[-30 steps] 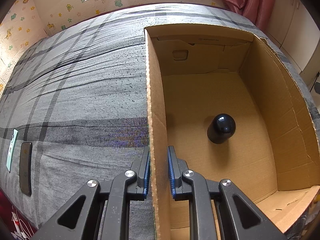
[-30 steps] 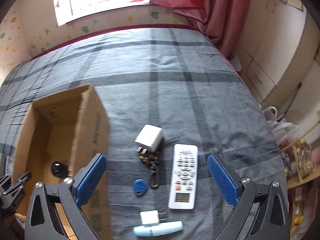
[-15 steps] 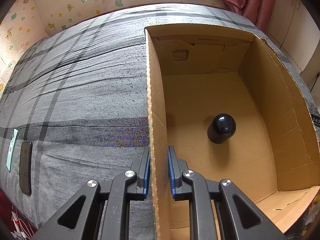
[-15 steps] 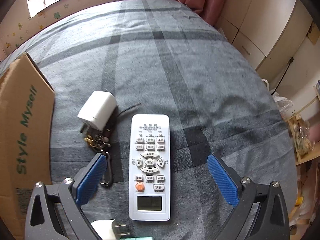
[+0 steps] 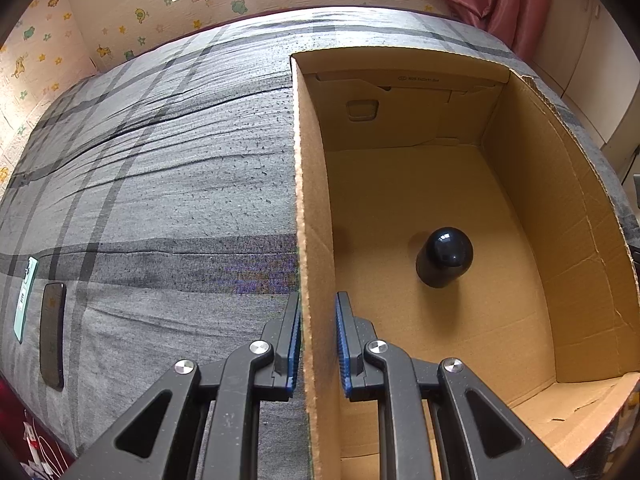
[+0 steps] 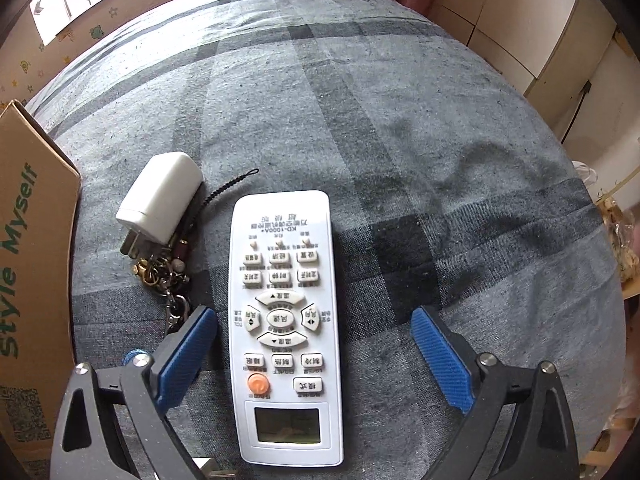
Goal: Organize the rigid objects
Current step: 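Grasp the white remote control with the right gripper, then carry the white remote with the right gripper into the box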
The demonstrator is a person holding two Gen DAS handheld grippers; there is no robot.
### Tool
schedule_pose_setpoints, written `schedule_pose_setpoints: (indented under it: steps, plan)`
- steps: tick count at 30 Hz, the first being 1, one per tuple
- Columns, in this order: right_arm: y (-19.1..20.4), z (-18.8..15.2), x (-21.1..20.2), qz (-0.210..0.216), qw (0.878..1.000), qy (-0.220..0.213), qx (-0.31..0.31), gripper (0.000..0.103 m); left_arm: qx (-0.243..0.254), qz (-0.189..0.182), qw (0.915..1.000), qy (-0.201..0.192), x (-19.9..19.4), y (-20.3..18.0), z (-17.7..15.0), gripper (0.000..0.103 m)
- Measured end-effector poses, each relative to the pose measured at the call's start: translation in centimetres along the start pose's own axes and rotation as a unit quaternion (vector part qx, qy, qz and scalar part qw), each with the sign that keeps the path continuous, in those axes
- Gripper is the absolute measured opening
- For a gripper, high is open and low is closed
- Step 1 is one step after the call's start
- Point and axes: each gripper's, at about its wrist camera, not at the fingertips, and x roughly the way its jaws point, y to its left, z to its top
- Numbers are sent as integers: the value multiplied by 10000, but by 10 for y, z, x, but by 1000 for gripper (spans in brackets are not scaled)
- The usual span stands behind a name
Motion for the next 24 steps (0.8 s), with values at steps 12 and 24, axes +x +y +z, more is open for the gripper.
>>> schedule_pose_setpoints:
  steps: [12,24]
  plan:
    - [-6,-2,-10,306,9994,-60,139,49,-30,11,10000,-20,-1,0,-1,17]
    - [0,-9,-32,297,9994,-173,94,49,-26,0,10000,-35,-3,0,-1,17]
